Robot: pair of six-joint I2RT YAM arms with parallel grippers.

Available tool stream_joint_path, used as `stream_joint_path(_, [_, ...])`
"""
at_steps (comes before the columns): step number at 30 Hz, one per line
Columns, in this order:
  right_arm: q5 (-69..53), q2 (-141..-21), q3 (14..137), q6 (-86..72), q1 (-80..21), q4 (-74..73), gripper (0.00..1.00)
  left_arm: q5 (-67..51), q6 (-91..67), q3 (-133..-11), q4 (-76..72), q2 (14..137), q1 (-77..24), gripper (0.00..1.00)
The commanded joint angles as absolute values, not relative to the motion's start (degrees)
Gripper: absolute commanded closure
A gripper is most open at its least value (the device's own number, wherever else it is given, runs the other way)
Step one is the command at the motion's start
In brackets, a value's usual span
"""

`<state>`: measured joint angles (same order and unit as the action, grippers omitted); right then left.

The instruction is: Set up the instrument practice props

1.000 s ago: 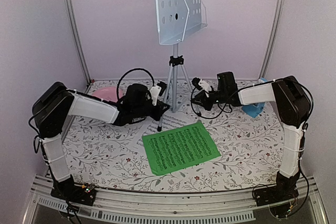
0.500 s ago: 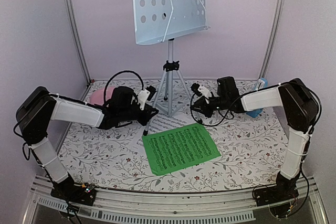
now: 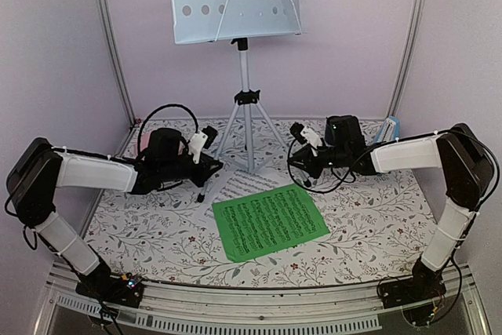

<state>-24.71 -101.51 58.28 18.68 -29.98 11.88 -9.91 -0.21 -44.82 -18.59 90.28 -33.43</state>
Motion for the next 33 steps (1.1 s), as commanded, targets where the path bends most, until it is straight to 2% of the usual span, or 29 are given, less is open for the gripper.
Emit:
stream_joint_path(1, [-12.4,-99.0,55.8,13.9,-25.0,6.2,1.0,5.0,-5.1,-41.9,-15.9,87.0,-24.6,1.0])
stream_joint_path(18, [0.5,-100.5,55.7,13.2,-25.0,-3.1,1.0,14.6,3.8,-41.6,-11.7,85.2,-24.2,1.0])
stream_joint_path(27, [7.6,-99.3,53.9,13.0,-25.0,-3.5,1.0,13.1,8.3,-39.8,-11.8,86.2,-24.3,1.0])
stream_joint_path(33, [7.2,-97.5,53.1,12.8,-25.0,-4.0,1.0,13.1,9.9,-40.0,-12.1,90.4,-24.3,1.0])
